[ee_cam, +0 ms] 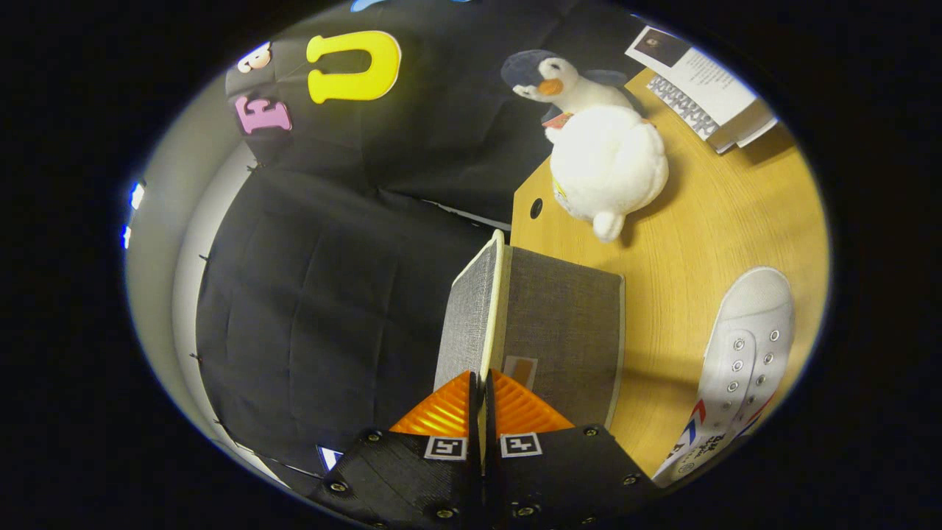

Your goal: Open the storage box then place both shoes into the box .Put the left shoe in first, then the right shoe, with the right side of both shoes facing outward in a uniform manner.

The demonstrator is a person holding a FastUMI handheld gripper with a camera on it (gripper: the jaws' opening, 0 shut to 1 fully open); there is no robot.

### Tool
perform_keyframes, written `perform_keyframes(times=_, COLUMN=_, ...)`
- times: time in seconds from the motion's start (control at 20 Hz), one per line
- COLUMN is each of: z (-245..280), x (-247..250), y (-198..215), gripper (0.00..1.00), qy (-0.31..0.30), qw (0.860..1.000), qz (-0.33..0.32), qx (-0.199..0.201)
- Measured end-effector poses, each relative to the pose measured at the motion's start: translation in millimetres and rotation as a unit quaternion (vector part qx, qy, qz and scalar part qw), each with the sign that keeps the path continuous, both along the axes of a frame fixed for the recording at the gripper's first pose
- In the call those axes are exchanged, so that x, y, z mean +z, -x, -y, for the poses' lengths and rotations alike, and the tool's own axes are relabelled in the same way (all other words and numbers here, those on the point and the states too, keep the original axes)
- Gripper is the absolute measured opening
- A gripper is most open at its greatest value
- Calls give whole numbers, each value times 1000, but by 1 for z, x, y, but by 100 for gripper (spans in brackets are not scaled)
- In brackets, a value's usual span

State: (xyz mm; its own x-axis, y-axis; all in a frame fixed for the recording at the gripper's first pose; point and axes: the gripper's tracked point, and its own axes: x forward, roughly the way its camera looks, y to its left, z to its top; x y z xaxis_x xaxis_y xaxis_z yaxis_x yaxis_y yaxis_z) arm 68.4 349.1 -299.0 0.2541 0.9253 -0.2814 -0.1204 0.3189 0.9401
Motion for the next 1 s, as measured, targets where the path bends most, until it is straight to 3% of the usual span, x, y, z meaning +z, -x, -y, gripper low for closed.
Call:
perform_keyframes(times=0.35, z=-21, x=85, y=-4, gripper=4, qy=1, qw=998, qz=62, qx=15)
perform_keyframes(times=0.55, z=-51, x=130, y=-14, gripper=6, qy=52, qw=989, qz=136, qx=24)
perform_keyframes(times=0.75, z=-108, x=167, y=-10, gripper=7, qy=75, qw=976, qz=194, qx=61)
perform_keyframes(times=1.0, z=-191, x=184, y=-2, gripper=7, qy=87, qw=971, qz=203, qx=94)
